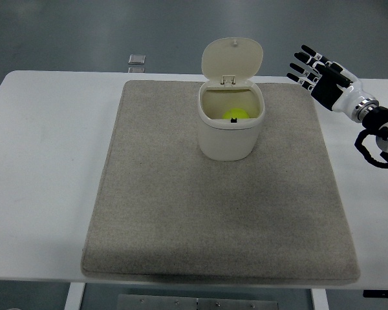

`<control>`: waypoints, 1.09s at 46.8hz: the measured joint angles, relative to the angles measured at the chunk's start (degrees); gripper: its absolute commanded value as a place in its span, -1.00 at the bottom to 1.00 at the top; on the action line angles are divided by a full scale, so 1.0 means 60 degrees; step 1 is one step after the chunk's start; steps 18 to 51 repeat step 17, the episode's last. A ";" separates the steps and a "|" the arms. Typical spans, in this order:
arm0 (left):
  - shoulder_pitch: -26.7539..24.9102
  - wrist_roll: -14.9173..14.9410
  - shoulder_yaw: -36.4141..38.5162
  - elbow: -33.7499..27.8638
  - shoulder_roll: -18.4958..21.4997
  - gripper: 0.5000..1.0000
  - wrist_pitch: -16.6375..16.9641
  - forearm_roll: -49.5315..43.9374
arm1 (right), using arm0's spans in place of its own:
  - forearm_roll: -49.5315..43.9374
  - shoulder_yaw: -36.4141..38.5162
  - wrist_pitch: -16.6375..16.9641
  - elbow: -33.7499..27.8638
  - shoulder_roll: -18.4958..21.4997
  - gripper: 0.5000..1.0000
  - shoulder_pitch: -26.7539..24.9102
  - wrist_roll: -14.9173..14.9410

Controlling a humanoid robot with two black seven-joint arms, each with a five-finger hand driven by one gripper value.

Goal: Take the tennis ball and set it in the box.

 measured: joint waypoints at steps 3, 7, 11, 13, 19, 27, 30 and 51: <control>0.0000 -0.0001 0.0000 0.0000 0.0000 0.99 0.0000 0.0003 | -0.0029 0.0007 0.0008 0.0000 -0.0003 0.67 -0.0007 0.0006; 0.0000 -0.0001 -0.0003 0.0000 0.0000 0.99 0.0000 0.0002 | -0.0035 0.0008 0.0085 0.0000 -0.0014 0.68 -0.0008 0.0006; 0.0000 0.0000 -0.0002 0.0000 0.0000 0.99 0.0001 0.0003 | -0.0045 0.0008 0.0114 0.0000 -0.0024 0.67 -0.0024 0.0007; 0.0000 -0.0001 -0.0001 0.0000 0.0000 0.99 0.0004 0.0003 | -0.0045 0.0009 0.0117 0.0000 -0.0020 0.68 -0.0024 0.0007; 0.0000 0.0000 0.0000 0.0000 0.0000 0.99 0.0008 0.0003 | -0.0046 0.0009 0.0118 0.0000 -0.0005 0.67 -0.0029 0.0017; 0.0000 0.0000 0.0000 0.0000 0.0000 0.99 0.0008 0.0003 | -0.0046 0.0009 0.0118 0.0000 -0.0005 0.67 -0.0029 0.0017; 0.0000 0.0000 0.0000 0.0000 0.0000 0.99 0.0008 0.0003 | -0.0046 0.0009 0.0118 0.0000 -0.0005 0.67 -0.0029 0.0017; 0.0000 0.0000 0.0000 0.0000 0.0000 0.99 0.0008 0.0003 | -0.0046 0.0009 0.0118 0.0000 -0.0005 0.67 -0.0029 0.0017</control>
